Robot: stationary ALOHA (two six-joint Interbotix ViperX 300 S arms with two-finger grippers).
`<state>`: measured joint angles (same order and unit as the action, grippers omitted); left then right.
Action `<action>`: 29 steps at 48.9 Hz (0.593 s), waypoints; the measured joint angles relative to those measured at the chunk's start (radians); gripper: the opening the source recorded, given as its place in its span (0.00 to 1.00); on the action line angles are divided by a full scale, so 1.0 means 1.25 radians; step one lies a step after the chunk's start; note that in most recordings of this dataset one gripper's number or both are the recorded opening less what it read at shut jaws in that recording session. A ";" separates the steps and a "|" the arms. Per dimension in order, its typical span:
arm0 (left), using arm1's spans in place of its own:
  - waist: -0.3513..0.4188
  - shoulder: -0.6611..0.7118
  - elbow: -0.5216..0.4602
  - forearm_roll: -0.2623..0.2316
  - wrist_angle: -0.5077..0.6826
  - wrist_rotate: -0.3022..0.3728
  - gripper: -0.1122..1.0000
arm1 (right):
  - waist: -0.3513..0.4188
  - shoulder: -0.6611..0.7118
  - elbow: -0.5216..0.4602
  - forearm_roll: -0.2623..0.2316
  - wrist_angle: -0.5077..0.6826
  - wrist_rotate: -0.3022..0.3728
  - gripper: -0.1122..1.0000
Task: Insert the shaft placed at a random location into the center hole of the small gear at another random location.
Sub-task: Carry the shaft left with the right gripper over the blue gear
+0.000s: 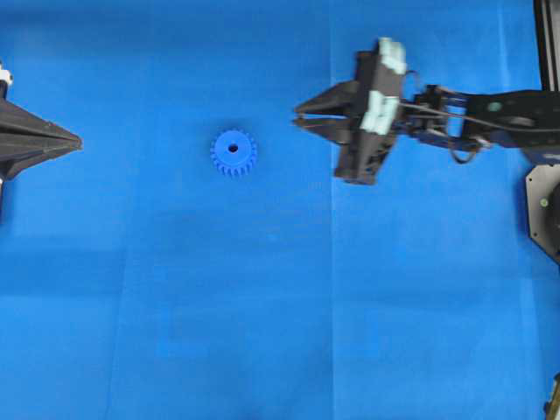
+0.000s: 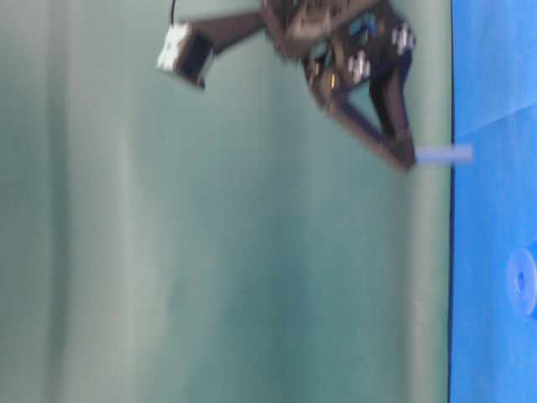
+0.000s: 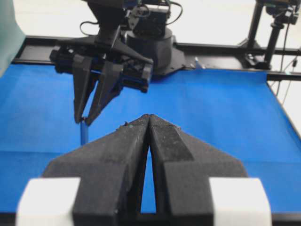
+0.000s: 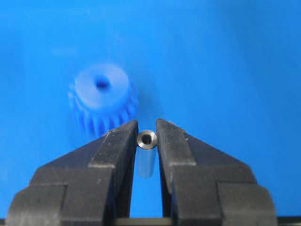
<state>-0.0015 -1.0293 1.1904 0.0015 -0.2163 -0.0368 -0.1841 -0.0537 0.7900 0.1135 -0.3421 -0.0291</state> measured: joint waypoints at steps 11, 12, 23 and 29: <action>0.000 0.000 0.001 0.000 0.000 0.000 0.10 | 0.022 0.088 -0.108 -0.002 0.016 0.001 0.13; 0.000 0.000 0.001 0.000 0.000 0.000 0.10 | 0.023 0.097 -0.120 -0.001 0.017 0.001 0.13; 0.001 -0.001 0.001 -0.001 0.000 0.000 0.10 | 0.038 0.140 -0.180 -0.002 0.027 0.001 0.13; 0.001 -0.004 0.000 0.000 0.000 0.000 0.10 | 0.043 0.150 -0.196 -0.001 0.028 0.000 0.13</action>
<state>0.0000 -1.0339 1.1904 0.0015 -0.2163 -0.0368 -0.1304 0.1335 0.5446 0.1120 -0.3068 -0.0291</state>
